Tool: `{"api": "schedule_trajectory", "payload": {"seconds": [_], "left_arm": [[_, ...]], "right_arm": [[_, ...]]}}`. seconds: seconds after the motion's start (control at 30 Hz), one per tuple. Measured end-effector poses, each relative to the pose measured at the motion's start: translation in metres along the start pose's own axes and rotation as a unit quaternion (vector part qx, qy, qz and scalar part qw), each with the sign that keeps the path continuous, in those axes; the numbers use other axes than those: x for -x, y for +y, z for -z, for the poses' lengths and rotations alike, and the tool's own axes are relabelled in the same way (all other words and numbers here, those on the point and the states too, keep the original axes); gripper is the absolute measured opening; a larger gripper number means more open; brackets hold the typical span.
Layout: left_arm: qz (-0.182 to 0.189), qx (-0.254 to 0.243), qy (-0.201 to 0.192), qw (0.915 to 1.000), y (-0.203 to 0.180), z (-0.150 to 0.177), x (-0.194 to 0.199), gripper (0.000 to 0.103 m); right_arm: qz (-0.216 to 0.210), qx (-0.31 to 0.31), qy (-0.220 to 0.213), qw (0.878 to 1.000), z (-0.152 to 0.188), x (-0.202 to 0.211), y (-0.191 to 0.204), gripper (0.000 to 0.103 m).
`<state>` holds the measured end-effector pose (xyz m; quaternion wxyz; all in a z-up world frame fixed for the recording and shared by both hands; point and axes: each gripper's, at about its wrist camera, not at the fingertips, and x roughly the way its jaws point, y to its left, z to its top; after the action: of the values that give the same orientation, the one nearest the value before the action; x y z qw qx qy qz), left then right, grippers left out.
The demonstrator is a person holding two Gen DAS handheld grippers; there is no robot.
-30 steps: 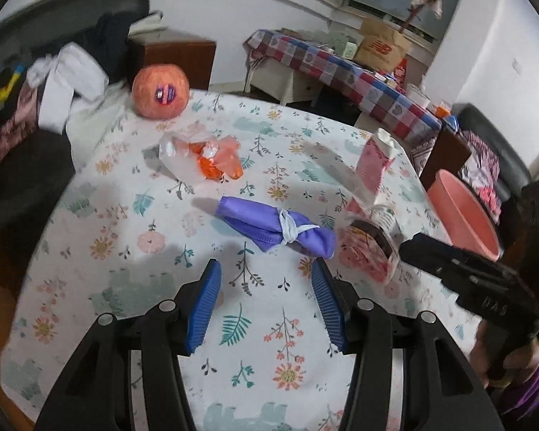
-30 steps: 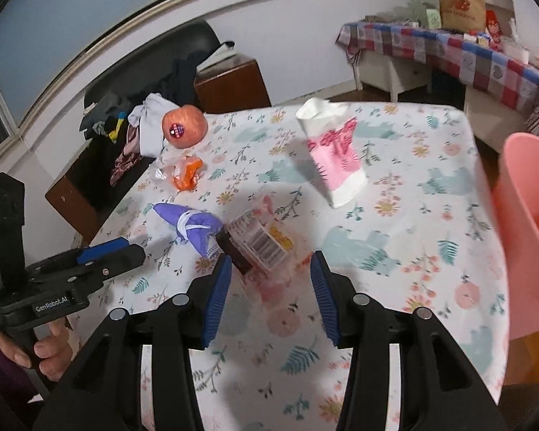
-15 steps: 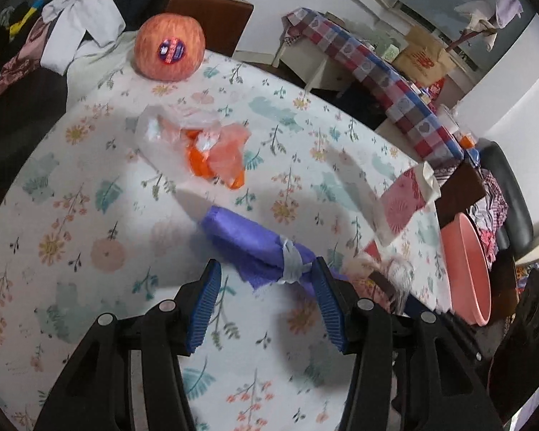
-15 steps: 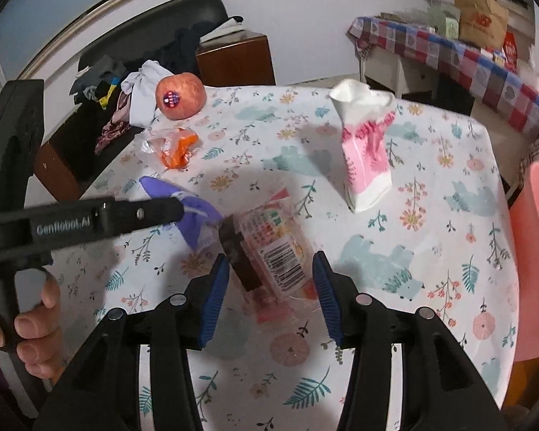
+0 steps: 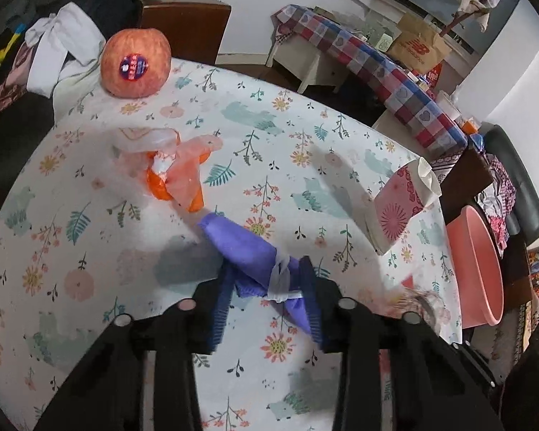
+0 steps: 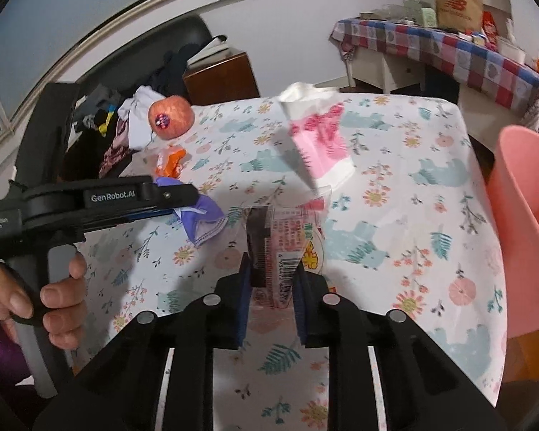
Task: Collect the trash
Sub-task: 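Grasp the purple cloth with the left tool while the right grasps the clear barcode package, then carry the purple cloth and package with both tools over the bucket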
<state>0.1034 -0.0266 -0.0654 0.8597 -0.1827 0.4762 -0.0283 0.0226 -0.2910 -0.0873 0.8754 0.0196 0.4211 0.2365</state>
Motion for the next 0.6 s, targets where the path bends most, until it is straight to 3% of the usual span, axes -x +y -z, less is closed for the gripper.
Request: {"api": "schedule_trajectory", "payload": {"seconds": [0.07, 0.3, 0.33, 0.6], "left_arm": [[0.000, -0.007, -0.004, 1.0000, -0.002, -0.001, 0.002, 0.024], [0.004, -0.035, -0.034, 0.9988, -0.009, -0.001, 0.019, 0.015], [0.005, -0.044, -0.042, 0.9981, -0.012, -0.001, 0.024, 0.007], [0.004, -0.111, -0.092, 0.9896, -0.038, 0.005, 0.051, 0.006]], "right_arm": [[-0.004, -0.009, -0.002, 1.000, 0.001, 0.001, -0.004, 0.021], [-0.013, -0.015, -0.012, 1.000, 0.002, 0.003, -0.006, 0.021], [-0.015, -0.017, -0.015, 1.000, 0.002, 0.004, -0.007, 0.021], [-0.021, -0.033, -0.025, 0.999, 0.002, 0.009, -0.015, 0.021]]}}
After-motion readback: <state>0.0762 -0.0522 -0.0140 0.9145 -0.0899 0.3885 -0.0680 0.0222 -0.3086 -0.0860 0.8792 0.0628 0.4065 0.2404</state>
